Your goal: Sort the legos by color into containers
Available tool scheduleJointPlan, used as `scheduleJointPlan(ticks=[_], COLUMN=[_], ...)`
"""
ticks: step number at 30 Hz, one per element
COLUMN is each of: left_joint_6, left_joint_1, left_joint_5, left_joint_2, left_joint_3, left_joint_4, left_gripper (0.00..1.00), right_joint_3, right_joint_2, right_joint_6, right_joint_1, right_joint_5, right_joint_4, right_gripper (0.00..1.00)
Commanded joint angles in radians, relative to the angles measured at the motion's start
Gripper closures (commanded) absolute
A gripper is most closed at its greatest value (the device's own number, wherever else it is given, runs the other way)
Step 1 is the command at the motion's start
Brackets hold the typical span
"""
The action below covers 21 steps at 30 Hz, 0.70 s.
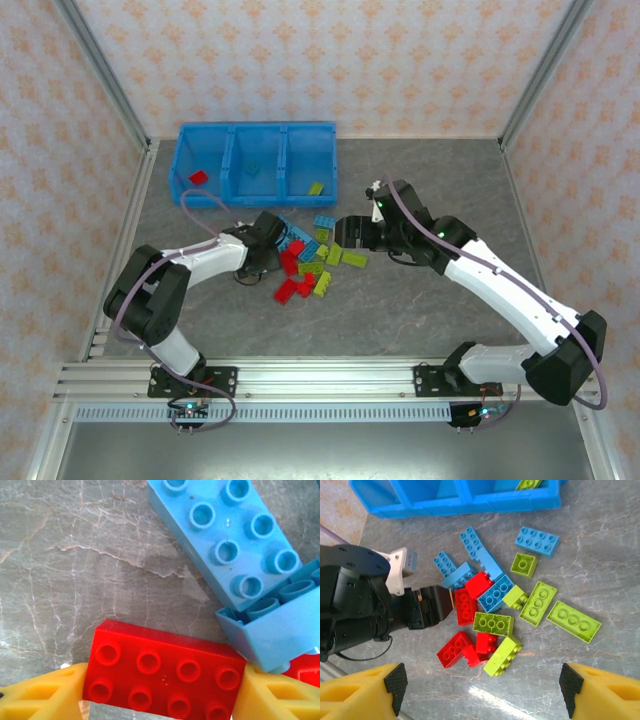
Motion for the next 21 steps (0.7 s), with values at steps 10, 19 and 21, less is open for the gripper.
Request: scheduleJointPlan(ticks=[10,19,21], left_joint_6=[0.048,0.145,0.154], left_joint_1=[0.166,0.461,0.498], left_joint_5=[-0.032,-0.091,-0.083], left_joint_2=[-0.267,0.023,0.142], left_joint_3=[0.158,0.651,0.782], left_joint_4=[-0.188,-0.216,-0.236], left_gripper=[0.46,0.46,0.47], right_joint_3=[0.048,0.063,0.062], right_joint_2=[0.027,0.063,0.062], right_joint_6=[0.028,0.018,0.017], right_joint_1=[0.003,0.003,0.003], right_joint_5=[-0.018,-0.019,-0.011], right_joint_4=[0.056,0.055,0.047], right_gripper=[0.18,0.18,0.18])
